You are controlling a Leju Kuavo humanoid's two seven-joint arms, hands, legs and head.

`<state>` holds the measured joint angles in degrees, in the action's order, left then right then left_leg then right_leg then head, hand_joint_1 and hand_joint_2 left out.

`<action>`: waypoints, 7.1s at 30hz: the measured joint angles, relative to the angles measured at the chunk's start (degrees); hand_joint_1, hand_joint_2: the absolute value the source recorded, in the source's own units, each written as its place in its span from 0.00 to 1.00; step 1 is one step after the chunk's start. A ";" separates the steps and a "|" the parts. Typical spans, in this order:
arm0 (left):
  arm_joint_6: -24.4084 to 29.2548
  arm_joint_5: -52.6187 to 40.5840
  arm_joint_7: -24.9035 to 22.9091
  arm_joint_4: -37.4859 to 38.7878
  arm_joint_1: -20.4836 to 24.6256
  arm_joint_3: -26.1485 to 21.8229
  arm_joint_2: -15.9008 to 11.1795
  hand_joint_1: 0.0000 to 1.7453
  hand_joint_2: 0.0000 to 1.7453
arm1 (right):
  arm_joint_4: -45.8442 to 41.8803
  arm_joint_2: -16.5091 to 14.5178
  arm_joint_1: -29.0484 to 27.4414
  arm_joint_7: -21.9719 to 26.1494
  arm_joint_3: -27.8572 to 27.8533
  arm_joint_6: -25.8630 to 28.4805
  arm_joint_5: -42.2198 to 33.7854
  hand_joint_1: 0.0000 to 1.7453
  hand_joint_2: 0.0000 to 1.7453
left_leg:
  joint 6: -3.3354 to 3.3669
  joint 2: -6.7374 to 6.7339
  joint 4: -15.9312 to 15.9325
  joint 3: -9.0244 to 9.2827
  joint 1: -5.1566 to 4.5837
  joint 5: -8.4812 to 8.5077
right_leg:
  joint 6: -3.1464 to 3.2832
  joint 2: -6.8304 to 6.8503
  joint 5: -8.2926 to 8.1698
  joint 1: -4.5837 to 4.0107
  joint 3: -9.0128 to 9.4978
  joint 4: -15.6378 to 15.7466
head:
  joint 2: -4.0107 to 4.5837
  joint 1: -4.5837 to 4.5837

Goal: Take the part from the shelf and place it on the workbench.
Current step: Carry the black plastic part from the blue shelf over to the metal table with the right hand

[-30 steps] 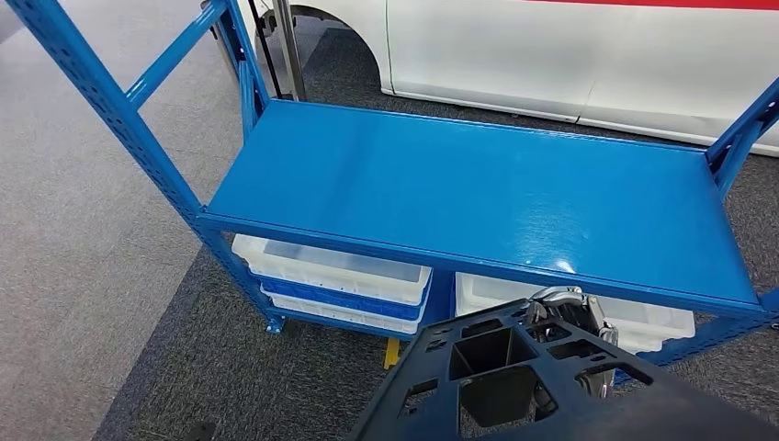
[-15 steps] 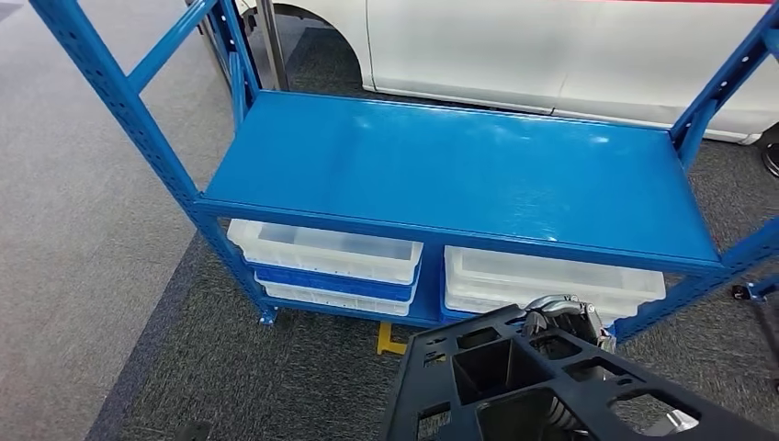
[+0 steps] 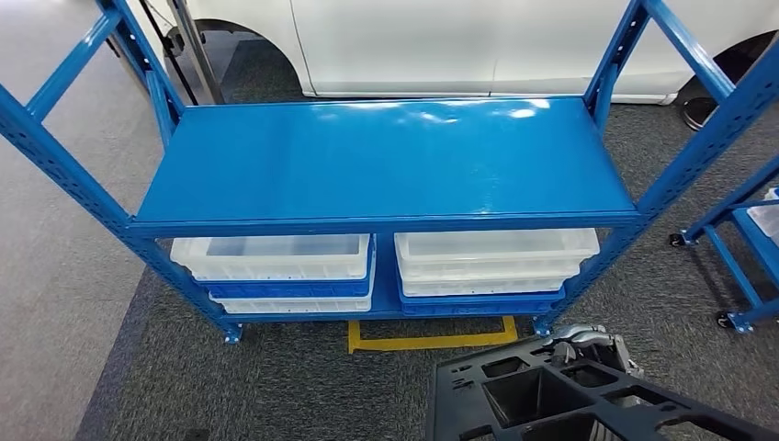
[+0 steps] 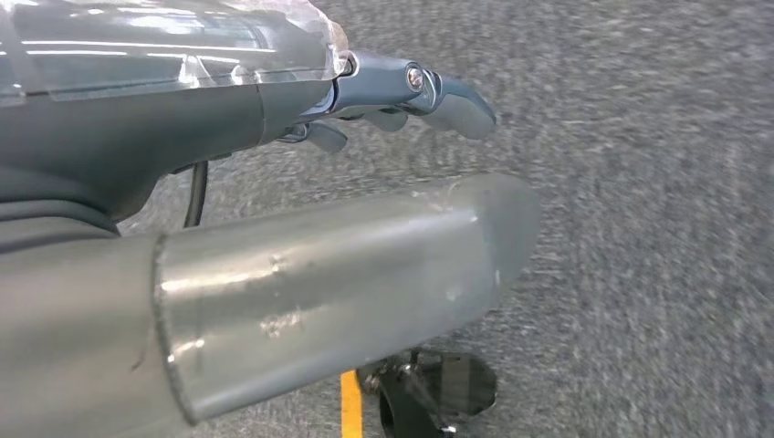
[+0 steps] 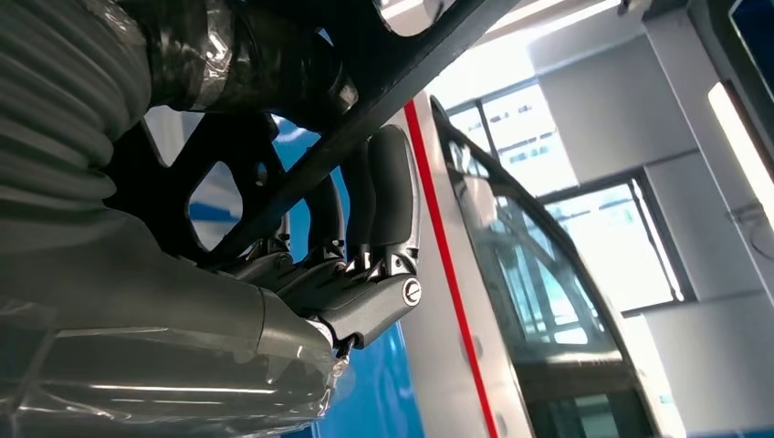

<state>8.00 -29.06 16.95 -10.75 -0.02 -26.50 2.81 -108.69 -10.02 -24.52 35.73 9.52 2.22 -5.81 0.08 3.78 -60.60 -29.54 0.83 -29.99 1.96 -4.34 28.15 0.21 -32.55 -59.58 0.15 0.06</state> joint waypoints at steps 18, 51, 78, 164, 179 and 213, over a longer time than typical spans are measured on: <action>0.53 -0.51 0.54 -0.02 -0.20 -3.97 1.56 0.00 0.00 | -5.56 -8.35 -7.89 2.60 -14.80 5.29 6.56 0.74 1.00 | -0.64 -10.13 3.45 1.88 -0.21 -0.53 | -1.86 7.49 0.56 0.08 -0.60 -0.62 | 0.00 -0.21; -0.40 -0.88 0.64 -0.08 -0.11 -6.71 2.33 0.00 0.00 | -7.34 -10.08 -9.33 0.83 -16.41 11.37 8.33 0.74 1.00 | -0.81 -9.83 3.64 3.16 -0.11 -2.17 | -1.26 6.42 -0.26 0.26 -0.40 0.68 | 0.00 -0.47; -3.23 -3.00 -1.34 -0.13 0.52 -10.65 0.63 0.00 0.00 | -1.01 -10.19 -2.60 -0.06 -6.39 13.82 15.05 0.74 1.00 | 0.81 -10.31 3.13 1.77 -0.55 -1.25 | -1.31 8.75 0.12 -1.00 -1.00 -0.41 | 0.00 -0.58; -1.85 -9.33 -1.14 -0.20 0.56 -12.24 2.78 0.00 0.00 | -5.28 -10.25 -8.19 -0.59 -13.01 6.12 11.31 0.74 1.00 | 1.23 -6.29 0.40 -1.18 0.43 -1.08 | -3.14 4.18 6.08 0.14 -9.94 -16.67 | 0.00 -1.12; -1.55 -10.36 -1.29 -0.33 0.63 -13.67 2.11 0.00 0.00 | -0.51 -10.30 -3.86 -0.19 -10.70 5.14 11.69 0.74 1.00 | -0.99 -4.04 -14.42 -6.89 0.31 -8.48 | 0.87 2.44 -1.02 -0.94 -0.49 0.92 | 0.00 -1.08; -0.11 -15.09 -1.67 -0.48 1.27 -13.52 4.41 0.00 0.00 | -3.36 -10.24 -7.85 -0.54 -19.00 1.20 8.65 0.74 1.00 | -0.24 -1.69 -4.72 -4.61 0.60 -0.57 | -0.07 -1.16 -0.08 -0.78 -0.15 -0.37 | 0.00 -1.18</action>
<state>7.89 -44.15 15.28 -11.23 1.25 -40.01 7.22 -112.05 -20.26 -32.36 35.20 -9.48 3.42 2.85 -0.16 2.09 -65.32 -34.14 1.44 -30.56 1.90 -5.50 28.07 -0.57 -32.70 -59.95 0.15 -1.12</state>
